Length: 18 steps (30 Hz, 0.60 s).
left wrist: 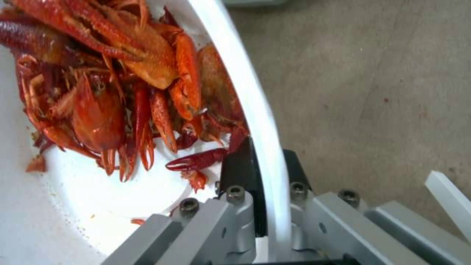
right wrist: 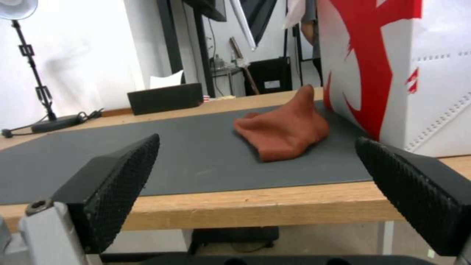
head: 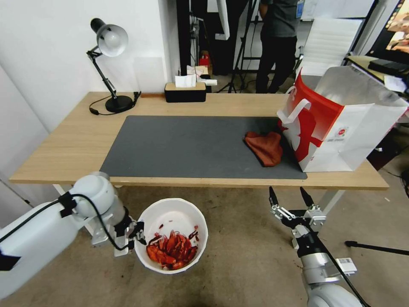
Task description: Sweep shrimp from table into container with towel, then put container into takeout bag.
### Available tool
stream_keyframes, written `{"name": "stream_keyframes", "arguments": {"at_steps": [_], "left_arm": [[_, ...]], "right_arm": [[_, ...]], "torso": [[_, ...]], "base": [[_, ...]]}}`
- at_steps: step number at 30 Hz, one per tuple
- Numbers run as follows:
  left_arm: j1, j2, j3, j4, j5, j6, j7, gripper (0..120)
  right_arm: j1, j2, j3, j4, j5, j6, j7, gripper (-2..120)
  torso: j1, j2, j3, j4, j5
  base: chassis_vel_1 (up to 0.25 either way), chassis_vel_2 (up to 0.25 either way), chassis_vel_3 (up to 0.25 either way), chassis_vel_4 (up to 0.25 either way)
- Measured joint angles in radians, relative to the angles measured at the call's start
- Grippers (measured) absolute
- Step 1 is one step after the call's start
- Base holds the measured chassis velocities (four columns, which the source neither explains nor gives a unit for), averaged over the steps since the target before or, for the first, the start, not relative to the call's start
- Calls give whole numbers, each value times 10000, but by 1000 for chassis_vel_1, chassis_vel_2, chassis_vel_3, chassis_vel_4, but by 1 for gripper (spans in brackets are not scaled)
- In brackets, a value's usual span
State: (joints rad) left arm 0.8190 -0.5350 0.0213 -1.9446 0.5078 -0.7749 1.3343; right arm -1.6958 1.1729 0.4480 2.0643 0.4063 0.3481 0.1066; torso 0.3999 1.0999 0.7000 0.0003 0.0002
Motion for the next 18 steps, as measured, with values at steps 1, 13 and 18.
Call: {"name": "stream_keyframes", "arguments": {"at_steps": [1,13,18], "left_arm": [[5,395,-159,-294,-286,109,-79,0],[-1105,2646,-618,-1688,-3122,1665,-808,0],[-1321,3031,-810,-1580,-4042,2211,-1064,0]], "right_arm": [[-1,8,-51,30,-27,0,-9,100],[-51,158,-140,192,-230,6,-35,100],[-95,172,-132,271,-269,20,-40,100]], "torso": [[0,0,0,-2,-5],[0,0,0,-2,-1],[1,1,0,-3,-1]], "base": [[0,0,0,0],[0,0,0,0],[0,0,0,0]]}}
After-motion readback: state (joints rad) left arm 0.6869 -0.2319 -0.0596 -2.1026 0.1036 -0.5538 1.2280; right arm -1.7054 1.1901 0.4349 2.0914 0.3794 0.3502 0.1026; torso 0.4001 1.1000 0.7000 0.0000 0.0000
